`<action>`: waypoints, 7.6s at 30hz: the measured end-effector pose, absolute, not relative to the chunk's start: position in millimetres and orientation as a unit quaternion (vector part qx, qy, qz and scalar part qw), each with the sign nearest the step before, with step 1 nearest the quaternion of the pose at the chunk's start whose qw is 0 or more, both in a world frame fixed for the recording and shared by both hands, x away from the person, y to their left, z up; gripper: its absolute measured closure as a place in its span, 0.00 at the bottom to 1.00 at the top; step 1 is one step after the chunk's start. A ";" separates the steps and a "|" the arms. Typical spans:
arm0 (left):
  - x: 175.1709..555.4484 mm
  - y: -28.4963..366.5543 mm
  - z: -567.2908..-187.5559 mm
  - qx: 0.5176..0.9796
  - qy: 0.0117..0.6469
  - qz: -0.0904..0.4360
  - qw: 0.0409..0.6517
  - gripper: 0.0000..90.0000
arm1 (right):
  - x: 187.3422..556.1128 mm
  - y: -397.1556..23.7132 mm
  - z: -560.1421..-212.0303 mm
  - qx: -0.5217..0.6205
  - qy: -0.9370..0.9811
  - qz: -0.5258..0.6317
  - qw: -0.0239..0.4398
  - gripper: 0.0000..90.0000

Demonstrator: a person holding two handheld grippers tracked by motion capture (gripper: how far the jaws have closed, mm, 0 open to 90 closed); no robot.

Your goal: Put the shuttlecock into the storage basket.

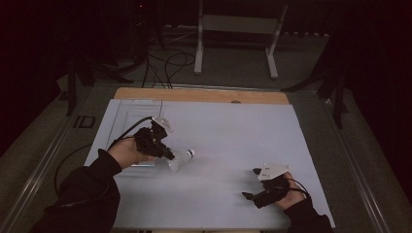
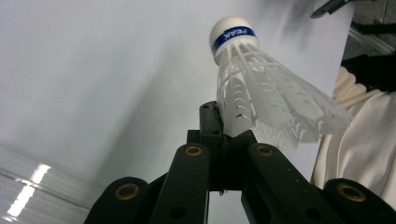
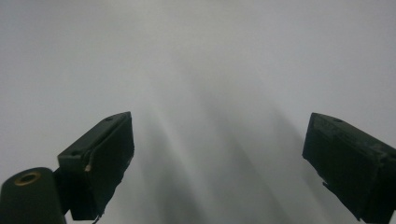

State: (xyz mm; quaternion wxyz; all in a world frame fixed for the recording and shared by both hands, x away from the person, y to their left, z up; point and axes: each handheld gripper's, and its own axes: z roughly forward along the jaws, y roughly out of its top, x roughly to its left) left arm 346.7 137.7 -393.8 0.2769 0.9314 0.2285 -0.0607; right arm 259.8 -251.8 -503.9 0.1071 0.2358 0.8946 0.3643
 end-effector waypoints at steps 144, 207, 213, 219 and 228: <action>419.8 223.9 -447.7 0.832 0.498 0.062 0.238 1.00 | 252.1 -260.5 -510.5 0.239 0.885 0.390 0.089 0.10; 396.7 177.4 -402.6 0.867 0.413 0.061 0.273 0.00 | 252.3 -260.6 -510.7 0.242 0.886 0.387 0.088 0.10; 393.4 168.6 -398.7 0.871 0.400 0.054 0.282 0.00 | 252.5 -260.4 -511.0 0.242 0.886 0.387 0.087 0.10; 389.5 159.4 -393.9 0.872 0.386 0.053 0.295 0.00 | 252.5 -260.6 -511.2 0.242 0.886 0.385 0.087 0.10; 381.7 146.6 -388.5 0.881 0.352 0.046 0.312 0.00 | 252.2 -259.9 -511.1 0.241 0.886 0.385 0.087 0.10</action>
